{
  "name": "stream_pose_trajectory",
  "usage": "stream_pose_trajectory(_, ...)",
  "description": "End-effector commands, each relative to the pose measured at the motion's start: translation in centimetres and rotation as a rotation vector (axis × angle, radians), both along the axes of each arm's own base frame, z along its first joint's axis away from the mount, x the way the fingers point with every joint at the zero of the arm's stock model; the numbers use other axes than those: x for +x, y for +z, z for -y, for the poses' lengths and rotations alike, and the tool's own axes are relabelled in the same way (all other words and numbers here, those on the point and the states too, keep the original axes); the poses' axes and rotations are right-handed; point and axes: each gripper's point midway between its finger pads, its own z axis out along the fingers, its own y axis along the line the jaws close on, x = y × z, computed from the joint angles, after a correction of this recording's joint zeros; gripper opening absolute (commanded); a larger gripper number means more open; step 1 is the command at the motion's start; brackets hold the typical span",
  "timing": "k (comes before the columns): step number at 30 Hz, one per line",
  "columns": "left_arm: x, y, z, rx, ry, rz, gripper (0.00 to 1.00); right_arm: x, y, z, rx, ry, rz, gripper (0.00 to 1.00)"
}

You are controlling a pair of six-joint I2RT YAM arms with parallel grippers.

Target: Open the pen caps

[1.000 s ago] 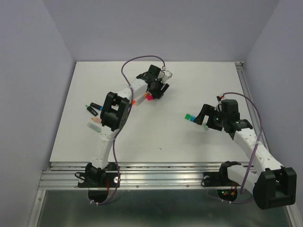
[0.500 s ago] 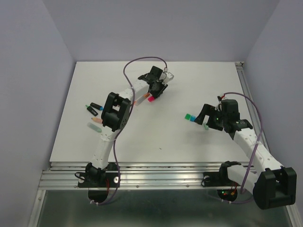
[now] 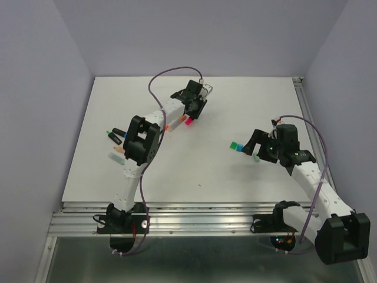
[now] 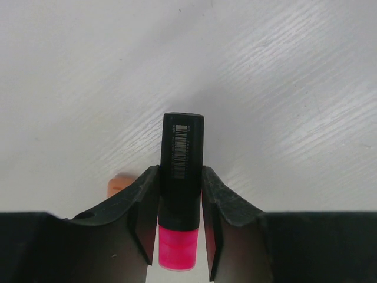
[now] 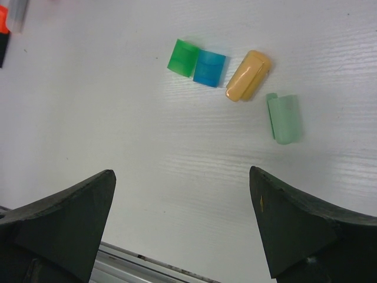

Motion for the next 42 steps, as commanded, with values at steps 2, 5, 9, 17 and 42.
stream_pose_trajectory(2,2.3,17.8,-2.6,-0.269,0.429,0.324,0.00,0.6,2.2,-0.7,0.038,0.034,0.070,1.00)
stream_pose_trajectory(5,1.1,21.2,-4.3,-0.402,0.625,0.337,0.00,0.5,3.2,-1.2,0.062,0.061,0.097,1.00)
stream_pose_trajectory(9,-3.5,22.5,-6.5,-0.534,0.824,0.320,0.00,0.3,4.9,-3.1,0.133,0.140,0.149,1.00)
stream_pose_trajectory(17,-12.8,20.5,-8.3,-0.836,1.045,0.210,0.00,-1.5,8.5,-9.4,0.170,0.345,0.273,1.00)
stream_pose_trajectory(42,-21.4,13.7,-3.7,-0.890,1.079,-0.078,0.00,-1.1,8.9,-24.0,0.375,0.526,0.308,1.00)
